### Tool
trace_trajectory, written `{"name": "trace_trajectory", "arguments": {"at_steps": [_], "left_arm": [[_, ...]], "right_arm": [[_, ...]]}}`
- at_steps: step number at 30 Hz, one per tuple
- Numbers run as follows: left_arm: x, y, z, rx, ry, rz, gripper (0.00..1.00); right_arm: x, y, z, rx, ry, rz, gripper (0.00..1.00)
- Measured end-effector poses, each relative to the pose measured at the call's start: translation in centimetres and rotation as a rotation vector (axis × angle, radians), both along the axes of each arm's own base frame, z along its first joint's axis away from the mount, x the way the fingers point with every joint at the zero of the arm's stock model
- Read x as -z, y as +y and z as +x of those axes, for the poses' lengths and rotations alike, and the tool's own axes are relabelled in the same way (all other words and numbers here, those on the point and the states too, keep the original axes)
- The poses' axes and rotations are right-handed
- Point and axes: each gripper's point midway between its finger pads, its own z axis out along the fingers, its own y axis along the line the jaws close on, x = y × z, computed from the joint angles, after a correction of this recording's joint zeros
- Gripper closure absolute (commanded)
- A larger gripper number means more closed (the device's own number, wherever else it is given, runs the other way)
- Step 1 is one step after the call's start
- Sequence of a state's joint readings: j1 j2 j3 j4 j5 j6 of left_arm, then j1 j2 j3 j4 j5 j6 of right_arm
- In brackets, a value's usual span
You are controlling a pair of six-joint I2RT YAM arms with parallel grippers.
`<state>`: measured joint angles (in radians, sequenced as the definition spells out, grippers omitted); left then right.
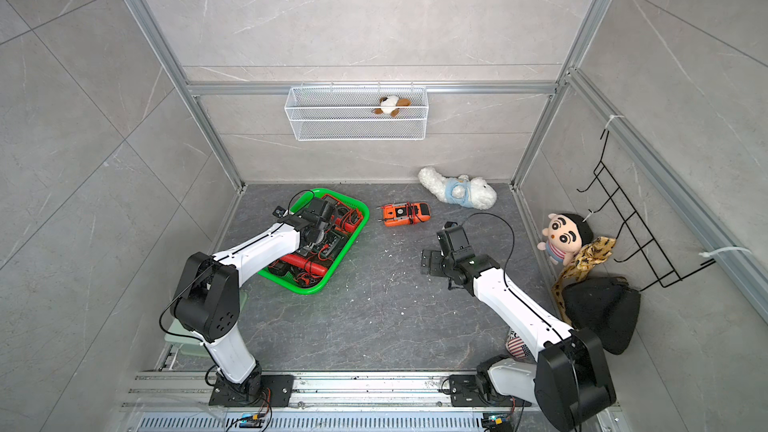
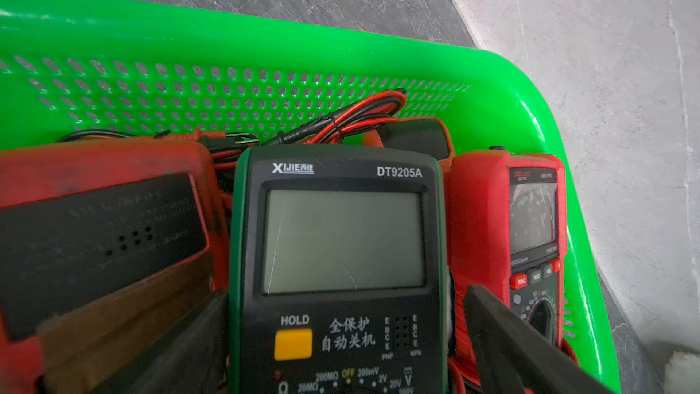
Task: Put the multimeter into the basket
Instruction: Place the multimeter in the basket, then pick up the multimeter from the center of the board.
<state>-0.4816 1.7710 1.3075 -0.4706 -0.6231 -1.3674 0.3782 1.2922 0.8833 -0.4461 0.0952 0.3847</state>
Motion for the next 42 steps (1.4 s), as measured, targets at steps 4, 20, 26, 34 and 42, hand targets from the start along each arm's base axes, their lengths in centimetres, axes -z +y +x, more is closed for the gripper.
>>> {"name": "trace_trajectory", "arguments": {"at_steps": [4, 20, 26, 34, 42], "left_arm": [[-0.9, 0.0, -0.1, 0.015, -0.015, 0.000, 0.02], [-7.1, 2.1, -2.6, 0.065, -0.159, 0.040, 0.02], [-8.6, 2.7, -3.8, 0.112, -0.230, 0.051, 0.02], [-9.4, 2.2, -4.3, 0.221, -0.283, 0.081, 0.02], [-9.7, 1.2, -4.0, 0.309, -0.303, 0.094, 0.02]], "right_arm": [[-0.9, 1.5, 3.1, -0.035, -0.033, 0.014, 0.07], [-0.5, 4.1, 20.6, -0.089, -0.182, 0.089, 0.41], [0.5, 5.1, 24.7, -0.113, -0.213, 0.072, 0.47], [2.6, 6.2, 30.0, -0.126, -0.206, 0.038, 0.50], [5.2, 6.0, 31.2, -0.127, -0.087, -0.025, 0.55]]}}
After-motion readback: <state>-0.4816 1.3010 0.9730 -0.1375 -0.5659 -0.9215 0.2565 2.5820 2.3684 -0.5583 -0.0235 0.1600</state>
